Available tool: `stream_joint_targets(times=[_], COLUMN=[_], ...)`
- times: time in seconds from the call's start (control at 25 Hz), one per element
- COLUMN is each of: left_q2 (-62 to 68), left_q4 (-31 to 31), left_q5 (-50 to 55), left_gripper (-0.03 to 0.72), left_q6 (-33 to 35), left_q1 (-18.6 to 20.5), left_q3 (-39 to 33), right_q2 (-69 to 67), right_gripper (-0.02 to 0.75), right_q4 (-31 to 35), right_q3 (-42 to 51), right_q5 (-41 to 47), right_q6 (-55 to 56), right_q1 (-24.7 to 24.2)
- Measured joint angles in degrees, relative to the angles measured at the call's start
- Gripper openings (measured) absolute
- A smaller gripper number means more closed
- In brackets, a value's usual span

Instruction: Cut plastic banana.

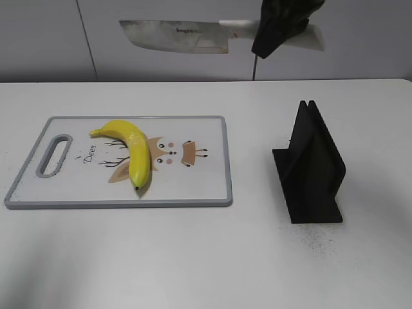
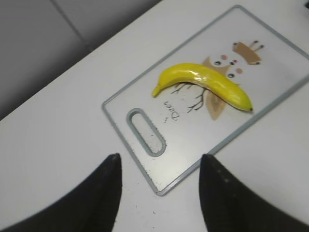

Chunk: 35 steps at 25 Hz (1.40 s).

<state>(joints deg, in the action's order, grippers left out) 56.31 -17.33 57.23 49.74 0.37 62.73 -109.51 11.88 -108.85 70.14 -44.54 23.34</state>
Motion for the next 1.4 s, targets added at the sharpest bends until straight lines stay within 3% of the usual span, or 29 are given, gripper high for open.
stream_joint_targets(times=[0.32, 0.44, 0.64, 0.92, 1.4], left_q2=[21.99, 27.52, 33.45, 41.1, 45.04], left_q4=[-8.38, -13.36, -16.93, -12.96, -12.73], left_q5=[11.12, 12.09, 12.21, 12.17, 5.67], left_gripper=[0.506, 0.506, 0.506, 0.506, 0.506], left_q6=[21.42, 30.83, 38.49, 40.53, 40.58], left_q1=[-0.06, -0.06, -2.18, -6.72, -7.46], left_q3=[19.79, 23.61, 25.29, 25.35, 25.65], right_q2=[-5.96, -6.96, -8.13, -9.81, -9.93], right_gripper=[0.162, 0.162, 0.162, 0.162, 0.16], right_q4=[1.6, 1.8, 3.59, 9.89, 12.29], right_q3=[-3.04, -3.15, -3.21, -3.99, -4.1], right_q5=[0.0, 0.0, -1.63, -3.6, -4.03], right_q6=[-8.51, -16.25, -21.69, -25.86, -27.03], right_q1=[1.92, 2.29, 2.34, 2.34, 2.45])
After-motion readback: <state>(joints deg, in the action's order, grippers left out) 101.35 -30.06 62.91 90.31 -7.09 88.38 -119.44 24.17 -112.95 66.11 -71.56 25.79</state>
